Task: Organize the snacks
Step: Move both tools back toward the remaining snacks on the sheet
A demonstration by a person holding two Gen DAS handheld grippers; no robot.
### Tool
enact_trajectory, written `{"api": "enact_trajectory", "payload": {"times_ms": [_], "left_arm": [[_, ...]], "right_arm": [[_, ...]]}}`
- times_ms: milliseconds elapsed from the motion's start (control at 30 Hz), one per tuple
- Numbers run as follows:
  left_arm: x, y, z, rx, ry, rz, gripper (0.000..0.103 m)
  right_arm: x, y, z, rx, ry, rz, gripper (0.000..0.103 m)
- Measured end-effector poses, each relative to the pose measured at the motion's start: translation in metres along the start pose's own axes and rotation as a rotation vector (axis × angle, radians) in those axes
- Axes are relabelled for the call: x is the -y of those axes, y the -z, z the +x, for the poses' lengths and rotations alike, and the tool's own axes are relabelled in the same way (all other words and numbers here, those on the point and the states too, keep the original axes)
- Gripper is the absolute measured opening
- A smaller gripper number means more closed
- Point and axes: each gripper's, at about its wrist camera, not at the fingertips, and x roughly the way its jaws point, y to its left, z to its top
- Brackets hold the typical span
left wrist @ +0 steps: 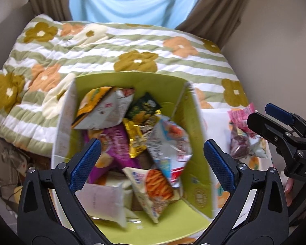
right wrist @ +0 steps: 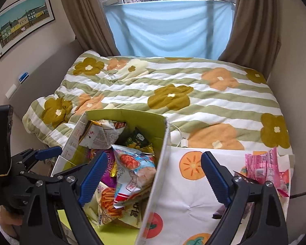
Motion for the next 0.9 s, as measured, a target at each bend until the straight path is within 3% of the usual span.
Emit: {"api": "enact_trajectory", "payload": {"times_ms": [367, 600, 667, 800, 900], "left_arm": [[0.134, 0.009, 0.012, 0.014, 0.024, 0.108, 0.100], [0.226, 0.019, 0.042, -0.010, 0.006, 0.173, 0.100], [0.248, 0.022, 0.054, -0.027, 0.002, 0.188, 0.100], [0.279, 0.030, 0.086, -0.091, -0.011, 0.212, 0.100], [0.290, 0.038, 0.111, -0.146, -0.013, 0.232, 0.100]], "right_arm": [[0.111, 0.038, -0.059, 0.038, 0.076, 0.089, 0.091], [0.199, 0.073, -0.087, 0.076, 0.093, 0.171, 0.092], [0.220, 0.081, -0.089, 0.069, 0.105, 0.177, 0.103], [0.259, 0.097, -0.083, 0.032, 0.111, 0.207, 0.103], [0.283, 0.108, -0.067, -0.052, 0.072, 0.264, 0.103]]}}
